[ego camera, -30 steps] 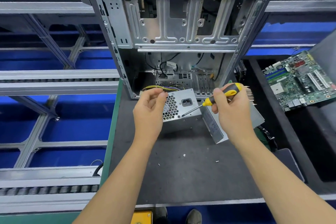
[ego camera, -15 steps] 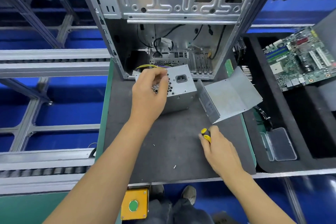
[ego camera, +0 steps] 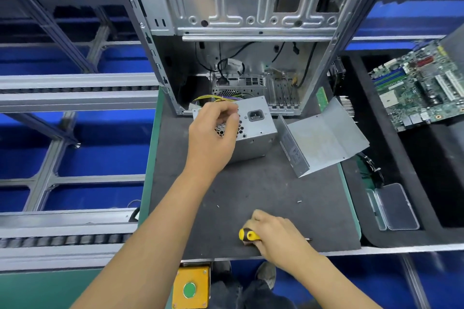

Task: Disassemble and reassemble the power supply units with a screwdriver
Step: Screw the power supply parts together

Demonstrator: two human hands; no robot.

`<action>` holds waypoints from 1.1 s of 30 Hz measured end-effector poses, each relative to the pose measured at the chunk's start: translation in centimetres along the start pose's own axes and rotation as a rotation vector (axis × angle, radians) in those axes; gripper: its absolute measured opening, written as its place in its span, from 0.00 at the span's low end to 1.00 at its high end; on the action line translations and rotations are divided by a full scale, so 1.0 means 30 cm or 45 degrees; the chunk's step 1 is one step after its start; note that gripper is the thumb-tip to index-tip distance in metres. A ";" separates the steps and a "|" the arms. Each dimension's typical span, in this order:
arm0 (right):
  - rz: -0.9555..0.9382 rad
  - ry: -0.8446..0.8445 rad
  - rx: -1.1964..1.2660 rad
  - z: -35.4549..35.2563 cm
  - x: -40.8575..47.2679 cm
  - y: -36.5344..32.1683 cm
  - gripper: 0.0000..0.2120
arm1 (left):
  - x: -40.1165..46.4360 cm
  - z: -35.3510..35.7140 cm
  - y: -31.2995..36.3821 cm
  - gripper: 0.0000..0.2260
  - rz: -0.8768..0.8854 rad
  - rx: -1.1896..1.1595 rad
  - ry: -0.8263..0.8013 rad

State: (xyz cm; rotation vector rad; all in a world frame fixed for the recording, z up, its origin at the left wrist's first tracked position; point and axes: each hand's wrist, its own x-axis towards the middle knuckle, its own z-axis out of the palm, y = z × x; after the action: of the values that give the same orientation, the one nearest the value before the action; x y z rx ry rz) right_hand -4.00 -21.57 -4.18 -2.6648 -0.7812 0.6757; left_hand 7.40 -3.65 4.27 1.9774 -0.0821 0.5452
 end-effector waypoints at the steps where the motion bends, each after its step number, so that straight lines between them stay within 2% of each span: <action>1: 0.014 0.049 0.116 -0.024 0.005 -0.006 0.08 | 0.001 -0.003 -0.002 0.06 -0.006 -0.011 -0.009; 3: 0.076 0.277 0.454 -0.098 0.021 -0.021 0.04 | 0.002 -0.008 -0.002 0.07 -0.027 -0.033 -0.028; 5: 0.193 0.577 0.824 -0.205 0.054 -0.037 0.08 | 0.007 -0.014 -0.002 0.08 -0.060 -0.067 -0.049; 7: 0.301 0.771 1.210 -0.330 0.099 -0.050 0.09 | 0.010 -0.017 0.000 0.07 -0.062 -0.075 -0.072; 9: 0.328 0.818 1.540 -0.443 0.145 -0.060 0.07 | 0.008 -0.017 0.002 0.06 -0.012 -0.039 -0.102; 11: 0.261 0.787 1.741 -0.513 0.183 -0.067 0.08 | 0.005 -0.015 0.004 0.06 0.037 -0.028 -0.132; 17: 0.332 0.671 1.824 -0.540 0.228 -0.080 0.06 | 0.001 -0.010 0.023 0.17 -0.146 -0.252 -0.109; 20: 0.369 0.632 1.852 -0.539 0.237 -0.091 0.08 | 0.001 -0.006 0.025 0.13 -0.153 -0.245 -0.060; 24: 0.425 0.628 1.753 -0.553 0.249 -0.090 0.05 | 0.006 -0.009 0.026 0.11 -0.101 -0.191 -0.024; 29: 0.423 0.567 1.712 -0.576 0.246 -0.076 0.11 | 0.011 -0.010 0.020 0.07 -0.141 -0.174 -0.040; 31: 0.431 0.620 1.574 -0.591 0.243 -0.068 0.13 | 0.014 -0.008 0.019 0.09 -0.199 -0.213 -0.046; 33: 0.469 0.806 1.494 -0.615 0.241 -0.061 0.11 | 0.016 -0.006 0.019 0.08 -0.300 -0.291 -0.048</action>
State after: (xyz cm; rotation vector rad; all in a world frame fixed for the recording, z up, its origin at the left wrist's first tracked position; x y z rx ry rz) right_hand 9.98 -18.46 9.65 -1.7028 0.2642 0.1851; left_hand 7.61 -3.66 5.00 1.7449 0.0623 0.3301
